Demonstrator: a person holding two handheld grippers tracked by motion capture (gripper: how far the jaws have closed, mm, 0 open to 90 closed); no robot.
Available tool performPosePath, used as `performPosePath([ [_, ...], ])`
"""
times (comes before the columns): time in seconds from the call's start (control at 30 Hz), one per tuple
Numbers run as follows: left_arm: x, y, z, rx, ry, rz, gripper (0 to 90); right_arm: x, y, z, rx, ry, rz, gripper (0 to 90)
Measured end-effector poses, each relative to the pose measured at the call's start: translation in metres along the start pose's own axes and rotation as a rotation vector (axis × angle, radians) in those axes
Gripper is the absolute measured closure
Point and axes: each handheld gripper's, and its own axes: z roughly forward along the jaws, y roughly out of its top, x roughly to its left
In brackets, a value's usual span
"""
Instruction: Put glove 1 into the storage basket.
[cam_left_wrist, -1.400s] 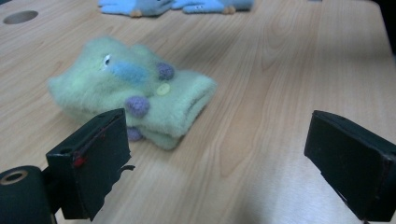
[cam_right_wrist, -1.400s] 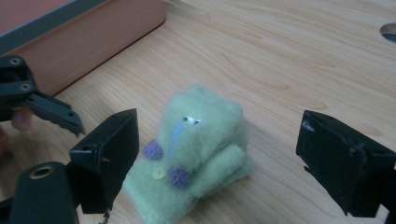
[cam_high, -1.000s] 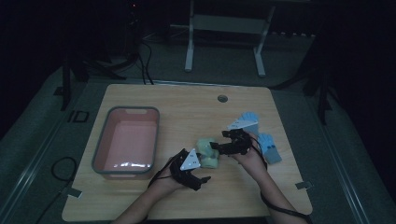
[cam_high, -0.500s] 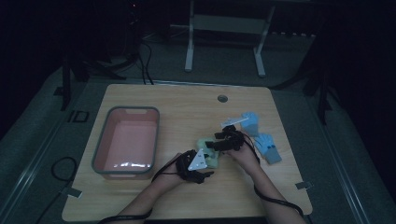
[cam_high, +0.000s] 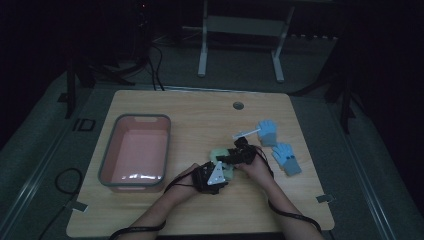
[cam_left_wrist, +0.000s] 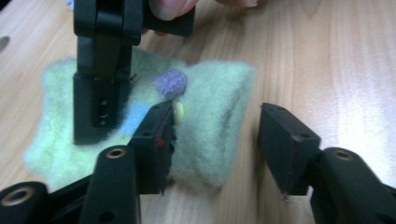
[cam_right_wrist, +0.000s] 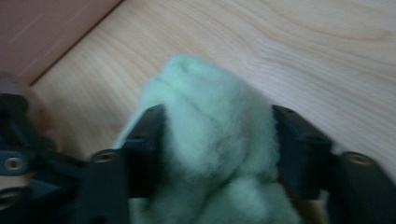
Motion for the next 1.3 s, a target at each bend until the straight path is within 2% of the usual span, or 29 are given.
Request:
performPosePath([
  [0.03,0.000,0.000,0.000,0.000,0.000,0.000,50.5,0.000,0.000,0.000,0.003,0.004,0.002,47.5],
  [0.1,-0.001,0.001,0.002,0.016,0.038,0.012,57.7,-0.001,0.000,0.000,0.011,0.016,0.006,52.2],
  [0.17,0.000,0.001,0.002,0.017,0.038,0.006,62.5,-0.001,0.000,0.000,0.015,0.023,0.008,54.8],
  [0.2,0.002,0.002,0.002,0.017,0.037,-0.019,66.8,-0.002,0.000,0.000,0.020,0.037,0.023,59.3],
  [0.23,0.002,0.002,0.002,0.017,0.037,-0.019,68.6,-0.002,0.000,0.000,0.020,0.037,0.023,59.3],
  [0.33,0.008,0.006,0.001,0.023,0.015,-0.069,73.6,-0.001,-0.001,-0.003,0.005,0.042,0.047,65.5],
  [0.4,0.010,0.009,0.000,0.034,0.006,-0.077,74.8,0.000,0.000,-0.005,-0.001,0.039,0.059,67.5],
  [0.53,0.016,0.014,-0.007,0.032,0.000,-0.104,75.7,0.005,0.005,-0.010,-0.011,0.022,0.044,69.2],
  [0.57,0.017,0.016,-0.009,0.033,0.001,-0.106,75.8,0.006,0.008,-0.013,-0.026,0.034,0.051,69.5],
  [0.67,0.021,0.022,-0.017,0.039,0.007,-0.104,75.8,0.008,0.012,-0.017,-0.032,0.038,0.053,69.5],
  [0.7,0.023,0.027,-0.023,0.046,0.015,-0.097,75.8,0.012,0.017,-0.022,-0.044,0.041,0.048,69.6],
  [0.87,0.027,0.035,-0.035,0.061,0.030,-0.086,75.8,0.021,0.029,-0.031,-0.070,0.050,0.029,69.7],
  [0.93,0.032,0.039,-0.046,0.063,0.028,-0.092,75.7,0.024,0.033,-0.033,-0.079,0.062,0.030,69.7],
  [1.03,0.034,0.039,-0.052,0.058,0.027,-0.096,75.7,0.029,0.039,-0.036,-0.086,0.072,0.021,69.7],
  [1.07,0.037,0.041,-0.059,0.067,0.032,-0.088,75.7,0.031,0.042,-0.037,-0.091,0.075,0.016,69.7],
  [1.23,0.041,0.042,-0.069,0.079,0.041,-0.082,75.8,0.041,0.055,-0.037,-0.087,0.076,-0.013,69.8],
  [1.3,0.044,0.041,-0.078,0.092,0.048,-0.076,75.8,0.046,0.061,-0.036,-0.088,0.080,-0.027,69.8],
])
